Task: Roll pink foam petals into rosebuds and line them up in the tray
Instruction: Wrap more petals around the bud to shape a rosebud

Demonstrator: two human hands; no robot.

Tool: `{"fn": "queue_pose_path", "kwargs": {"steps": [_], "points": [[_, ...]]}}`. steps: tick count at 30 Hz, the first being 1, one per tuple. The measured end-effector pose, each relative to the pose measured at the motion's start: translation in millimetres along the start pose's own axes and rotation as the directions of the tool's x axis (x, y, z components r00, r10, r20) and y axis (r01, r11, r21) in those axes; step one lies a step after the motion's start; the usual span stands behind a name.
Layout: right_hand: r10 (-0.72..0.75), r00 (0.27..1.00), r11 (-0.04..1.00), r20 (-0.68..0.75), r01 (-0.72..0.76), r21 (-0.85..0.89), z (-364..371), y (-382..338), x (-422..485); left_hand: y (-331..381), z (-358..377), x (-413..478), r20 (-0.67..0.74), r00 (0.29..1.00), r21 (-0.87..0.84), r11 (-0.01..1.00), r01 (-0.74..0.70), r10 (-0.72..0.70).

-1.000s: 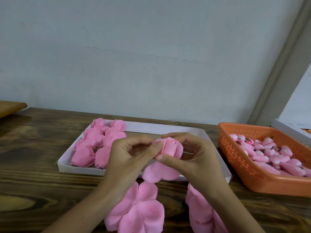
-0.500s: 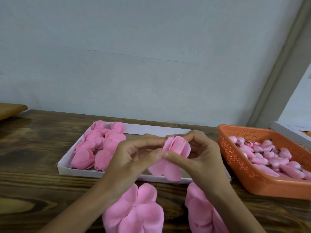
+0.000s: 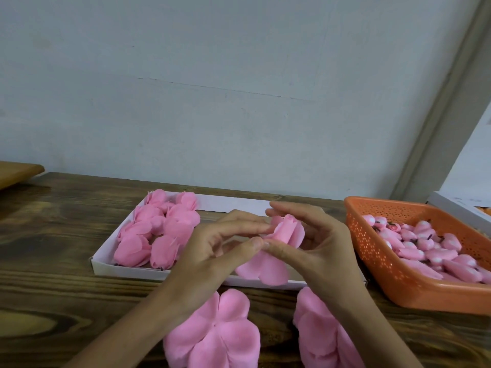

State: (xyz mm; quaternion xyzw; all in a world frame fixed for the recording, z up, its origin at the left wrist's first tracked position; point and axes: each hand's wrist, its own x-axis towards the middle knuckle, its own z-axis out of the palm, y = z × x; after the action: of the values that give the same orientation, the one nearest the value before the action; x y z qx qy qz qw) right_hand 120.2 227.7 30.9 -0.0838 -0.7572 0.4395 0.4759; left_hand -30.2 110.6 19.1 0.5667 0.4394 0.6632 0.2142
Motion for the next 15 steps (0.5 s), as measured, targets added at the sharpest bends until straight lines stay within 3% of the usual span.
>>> {"fn": "queue_pose_path", "kwargs": {"steps": [7, 12, 15], "points": [[-0.036, 0.999, 0.998, 0.008, 0.036, -0.046, -4, 2, 2, -2, -6, 2, 0.04, 0.996, -0.009, 0.997, 0.076, -0.075], [-0.021, 1.0, 0.999, -0.014, 0.02, -0.038, -7, 4, 4, -9, -9, 4, 0.015, 0.956, 0.043, 0.956, 0.291, -0.292], [-0.02, 1.0, 0.999, -0.01, 0.019, -0.032, -9, 5, 5, -12, -9, 3, -0.07, 0.902, -0.062, 0.905, 0.422, -0.425]]}}
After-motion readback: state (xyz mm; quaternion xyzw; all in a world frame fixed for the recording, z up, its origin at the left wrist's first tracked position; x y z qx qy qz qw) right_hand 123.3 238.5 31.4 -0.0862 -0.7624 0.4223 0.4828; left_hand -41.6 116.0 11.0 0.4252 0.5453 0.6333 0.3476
